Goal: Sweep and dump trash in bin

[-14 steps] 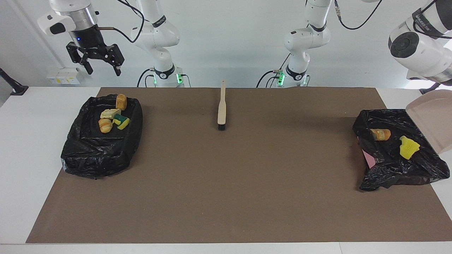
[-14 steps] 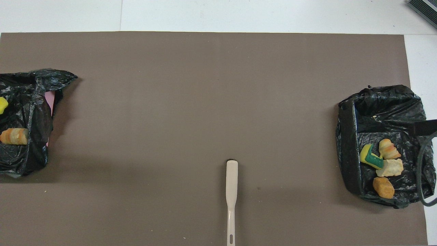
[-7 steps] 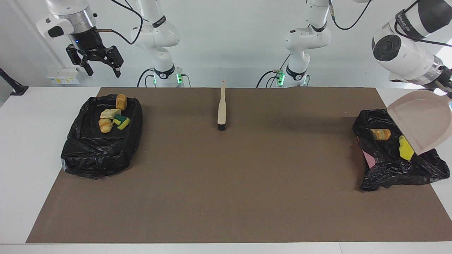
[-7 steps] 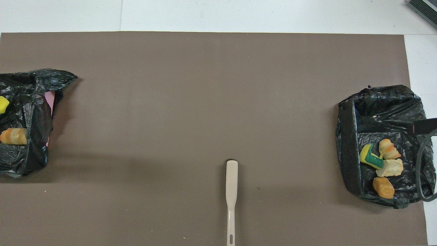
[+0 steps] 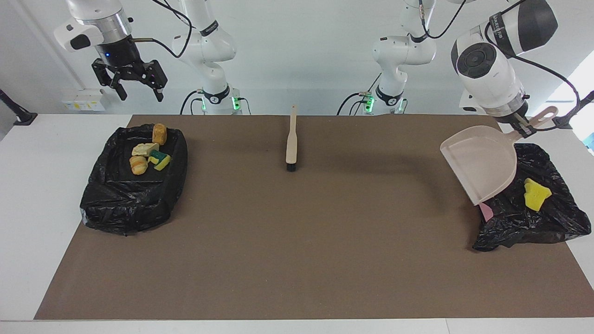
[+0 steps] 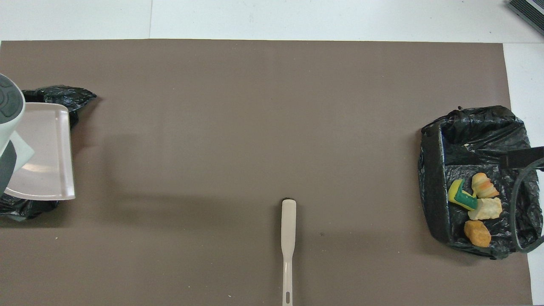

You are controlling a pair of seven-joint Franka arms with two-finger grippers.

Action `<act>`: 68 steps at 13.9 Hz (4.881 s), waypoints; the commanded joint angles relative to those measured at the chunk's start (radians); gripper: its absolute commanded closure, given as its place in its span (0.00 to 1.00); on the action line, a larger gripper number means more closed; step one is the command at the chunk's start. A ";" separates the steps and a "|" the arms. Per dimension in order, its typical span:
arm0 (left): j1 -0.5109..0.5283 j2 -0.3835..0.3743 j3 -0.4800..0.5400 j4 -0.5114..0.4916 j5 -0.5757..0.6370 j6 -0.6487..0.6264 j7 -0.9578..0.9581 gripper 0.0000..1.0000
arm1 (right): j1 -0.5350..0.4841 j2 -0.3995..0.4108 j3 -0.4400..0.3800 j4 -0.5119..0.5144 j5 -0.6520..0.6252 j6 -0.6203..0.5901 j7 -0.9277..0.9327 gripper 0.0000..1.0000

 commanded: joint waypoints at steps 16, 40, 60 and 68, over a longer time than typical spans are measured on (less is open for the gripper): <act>-0.428 0.117 0.015 -0.004 -0.690 0.214 -1.206 1.00 | -0.009 -0.007 0.003 -0.008 0.019 0.003 -0.018 0.00; -0.452 0.373 0.024 0.145 -0.929 0.563 -1.684 0.00 | -0.009 -0.007 0.003 -0.008 0.019 0.003 -0.018 0.00; 0.050 0.116 0.053 0.165 -0.851 0.259 -1.057 0.00 | -0.009 -0.007 0.003 -0.008 0.019 0.003 -0.017 0.00; 0.049 0.017 0.058 0.159 -0.733 0.109 -1.213 0.00 | -0.009 -0.007 0.003 -0.008 0.019 0.003 -0.018 0.00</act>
